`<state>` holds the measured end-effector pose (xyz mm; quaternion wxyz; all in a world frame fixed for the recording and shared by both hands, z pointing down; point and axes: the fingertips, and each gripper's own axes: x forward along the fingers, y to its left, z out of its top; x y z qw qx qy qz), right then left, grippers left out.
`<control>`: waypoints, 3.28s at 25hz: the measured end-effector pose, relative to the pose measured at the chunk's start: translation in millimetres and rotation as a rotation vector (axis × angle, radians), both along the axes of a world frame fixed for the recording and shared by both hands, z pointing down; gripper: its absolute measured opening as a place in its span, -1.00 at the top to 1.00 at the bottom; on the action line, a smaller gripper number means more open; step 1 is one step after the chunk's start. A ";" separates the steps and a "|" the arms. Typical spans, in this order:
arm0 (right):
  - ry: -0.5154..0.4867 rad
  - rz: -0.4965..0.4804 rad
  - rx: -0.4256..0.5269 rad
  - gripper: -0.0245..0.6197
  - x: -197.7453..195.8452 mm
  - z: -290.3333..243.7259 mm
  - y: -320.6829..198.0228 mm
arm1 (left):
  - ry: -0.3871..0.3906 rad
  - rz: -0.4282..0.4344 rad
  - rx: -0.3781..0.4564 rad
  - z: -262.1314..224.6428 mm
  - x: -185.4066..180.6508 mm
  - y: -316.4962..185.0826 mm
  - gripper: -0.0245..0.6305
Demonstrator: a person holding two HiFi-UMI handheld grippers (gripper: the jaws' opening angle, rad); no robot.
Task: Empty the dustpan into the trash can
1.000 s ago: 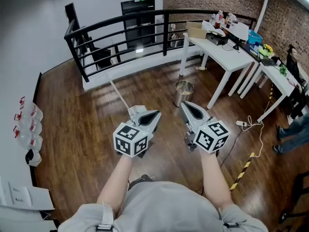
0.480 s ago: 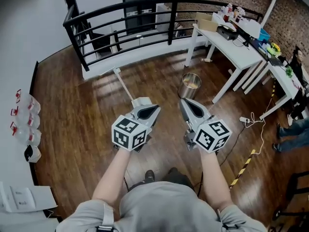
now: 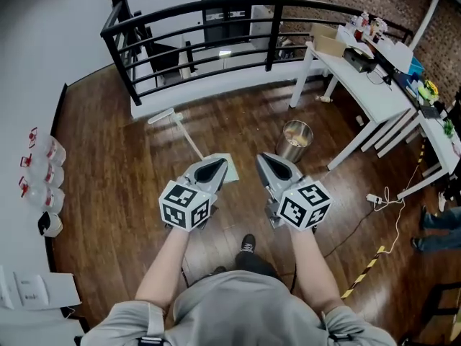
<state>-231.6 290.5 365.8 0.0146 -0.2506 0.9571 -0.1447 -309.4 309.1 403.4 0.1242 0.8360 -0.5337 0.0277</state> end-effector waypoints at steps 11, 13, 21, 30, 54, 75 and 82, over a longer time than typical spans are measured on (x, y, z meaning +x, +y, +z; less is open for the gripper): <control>-0.007 -0.182 -0.019 0.92 -31.6 7.4 -100.8 | -0.014 -0.201 -0.034 28.9 -36.5 -84.7 0.91; -0.013 -0.205 -0.026 0.92 -41.6 8.9 -108.6 | -0.024 -0.228 -0.046 32.7 -47.7 -87.9 0.91; 0.002 -0.261 -0.036 0.92 -98.2 14.8 -125.9 | -0.051 -0.315 -0.090 57.5 -116.6 -100.9 0.91; 0.065 -0.204 -0.029 0.92 -161.7 27.2 -157.3 | -0.075 -0.370 -0.150 131.9 -230.9 -144.5 0.91; 0.218 0.080 -0.094 0.92 -173.5 53.8 -231.9 | -0.087 -0.392 -0.272 260.4 -322.4 -277.9 0.02; 0.186 0.175 -0.108 0.92 -146.2 55.8 -230.8 | -0.171 -0.295 -0.186 206.4 -307.8 -295.0 0.29; 0.150 0.173 -0.094 0.92 -149.3 45.1 -233.7 | -0.216 -0.242 -0.131 154.7 -300.5 -289.4 0.29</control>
